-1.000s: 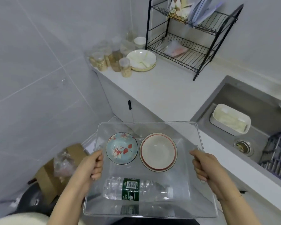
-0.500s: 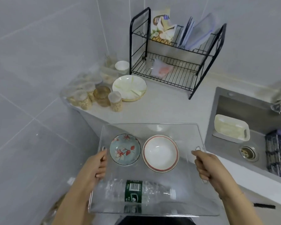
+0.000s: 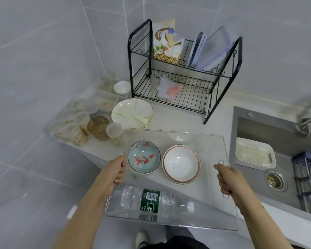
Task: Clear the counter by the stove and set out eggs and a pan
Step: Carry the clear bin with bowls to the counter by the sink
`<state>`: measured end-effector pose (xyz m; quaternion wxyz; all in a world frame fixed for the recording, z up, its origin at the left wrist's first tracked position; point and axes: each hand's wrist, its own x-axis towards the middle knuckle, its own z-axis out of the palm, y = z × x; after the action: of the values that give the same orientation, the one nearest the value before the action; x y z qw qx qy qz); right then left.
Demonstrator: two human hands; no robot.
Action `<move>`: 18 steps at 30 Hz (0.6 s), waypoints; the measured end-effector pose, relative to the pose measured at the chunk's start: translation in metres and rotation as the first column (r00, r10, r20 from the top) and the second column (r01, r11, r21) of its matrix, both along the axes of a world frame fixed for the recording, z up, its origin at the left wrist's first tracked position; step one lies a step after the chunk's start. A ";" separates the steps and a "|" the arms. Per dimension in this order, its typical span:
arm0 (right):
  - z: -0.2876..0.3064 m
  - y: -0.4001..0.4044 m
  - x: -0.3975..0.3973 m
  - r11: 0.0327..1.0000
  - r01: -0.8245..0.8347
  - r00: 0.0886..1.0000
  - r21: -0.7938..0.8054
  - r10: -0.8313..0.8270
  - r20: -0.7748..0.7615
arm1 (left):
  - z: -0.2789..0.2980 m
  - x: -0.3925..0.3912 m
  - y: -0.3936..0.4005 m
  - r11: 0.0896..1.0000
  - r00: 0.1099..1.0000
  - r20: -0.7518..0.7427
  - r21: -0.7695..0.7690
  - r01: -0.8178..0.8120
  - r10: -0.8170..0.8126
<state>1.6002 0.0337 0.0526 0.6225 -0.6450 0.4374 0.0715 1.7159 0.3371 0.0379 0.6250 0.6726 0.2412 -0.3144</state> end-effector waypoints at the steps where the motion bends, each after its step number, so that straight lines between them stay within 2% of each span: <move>1: -0.003 -0.004 0.004 1.000 0.006 1.000 -0.003 -0.006 -0.003 | -0.005 0.007 -0.006 1.000 1.000 -0.002 0.010 0.017 -0.017; 6: -0.020 -0.018 0.016 0.999 0.046 0.997 0.008 -0.045 -0.055 | -0.023 0.032 -0.028 0.992 0.996 -0.028 0.092 0.092 -0.089; 12: -0.025 -0.022 0.018 0.987 0.103 0.993 0.124 -0.108 0.037 | -0.019 0.046 -0.040 0.976 0.990 -0.025 0.164 0.143 -0.141; 18: -0.024 -0.025 0.030 0.993 0.097 0.992 0.072 -0.102 0.077 | -0.021 0.070 -0.050 0.981 0.989 0.014 0.134 0.144 -0.147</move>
<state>1.6306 0.0088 0.0286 0.6640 -0.6031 0.4410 0.0292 1.7862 0.2867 0.0164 0.5572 0.7321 0.2042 -0.3343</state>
